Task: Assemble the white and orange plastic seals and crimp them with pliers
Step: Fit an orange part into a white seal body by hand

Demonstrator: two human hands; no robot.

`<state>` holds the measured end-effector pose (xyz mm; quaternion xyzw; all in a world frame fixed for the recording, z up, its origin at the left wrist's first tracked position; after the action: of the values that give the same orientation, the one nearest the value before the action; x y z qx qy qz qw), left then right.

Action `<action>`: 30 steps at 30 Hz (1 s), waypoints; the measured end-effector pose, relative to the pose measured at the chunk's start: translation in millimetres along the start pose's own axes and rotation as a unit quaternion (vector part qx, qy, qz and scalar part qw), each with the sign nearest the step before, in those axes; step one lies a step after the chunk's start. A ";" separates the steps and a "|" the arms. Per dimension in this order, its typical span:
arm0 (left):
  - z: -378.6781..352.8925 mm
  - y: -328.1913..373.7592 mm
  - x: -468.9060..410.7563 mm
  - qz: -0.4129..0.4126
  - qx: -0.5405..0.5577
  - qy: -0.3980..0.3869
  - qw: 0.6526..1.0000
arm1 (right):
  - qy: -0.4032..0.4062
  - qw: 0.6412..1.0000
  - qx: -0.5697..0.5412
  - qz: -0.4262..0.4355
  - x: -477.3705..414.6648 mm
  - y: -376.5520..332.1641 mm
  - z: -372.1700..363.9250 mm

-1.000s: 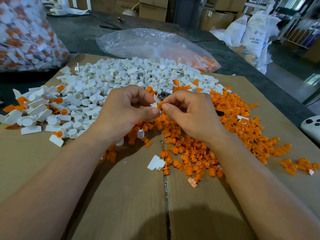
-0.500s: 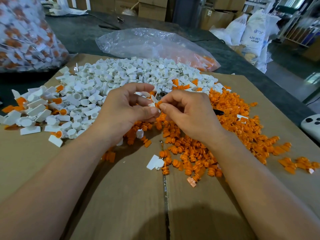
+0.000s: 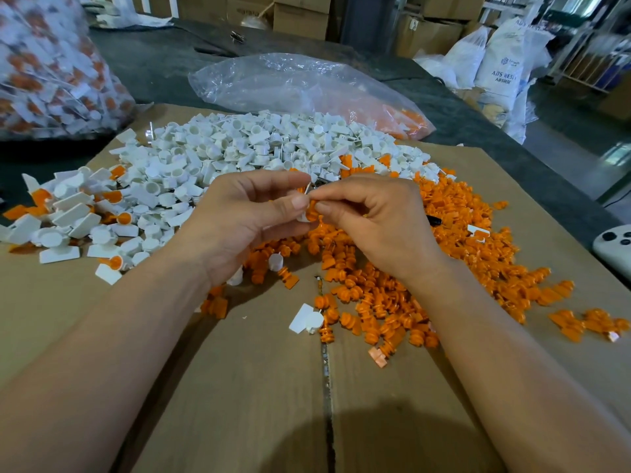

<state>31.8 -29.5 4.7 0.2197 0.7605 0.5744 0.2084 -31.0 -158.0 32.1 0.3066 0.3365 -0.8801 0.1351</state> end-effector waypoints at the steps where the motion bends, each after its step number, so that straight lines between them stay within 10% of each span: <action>1: -0.9 -0.4 0.0 0.006 0.007 -0.007 1.000 | 0.005 1.000 -0.005 -0.003 0.0 0.0 0.6; 11: -5.1 -2.1 2.6 0.068 0.065 -0.059 0.994 | 0.003 0.999 -0.034 -0.024 -1.3 2.8 0.4; 30: 2.0 3.5 0.9 -0.059 -0.055 0.021 0.997 | -0.003 0.994 -0.079 -0.075 -0.9 3.0 -0.1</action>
<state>32.5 -26.5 7.5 0.1504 0.7436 0.6066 0.2377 -29.0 -160.1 31.0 0.2665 0.4270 -0.8591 0.0930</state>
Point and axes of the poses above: each hand's wrist, its own x-axis away from the middle knuckle, its own z-axis out of the back of the hand, y = z × x, the point moved 4 cm from there along -x, towards the middle knuckle
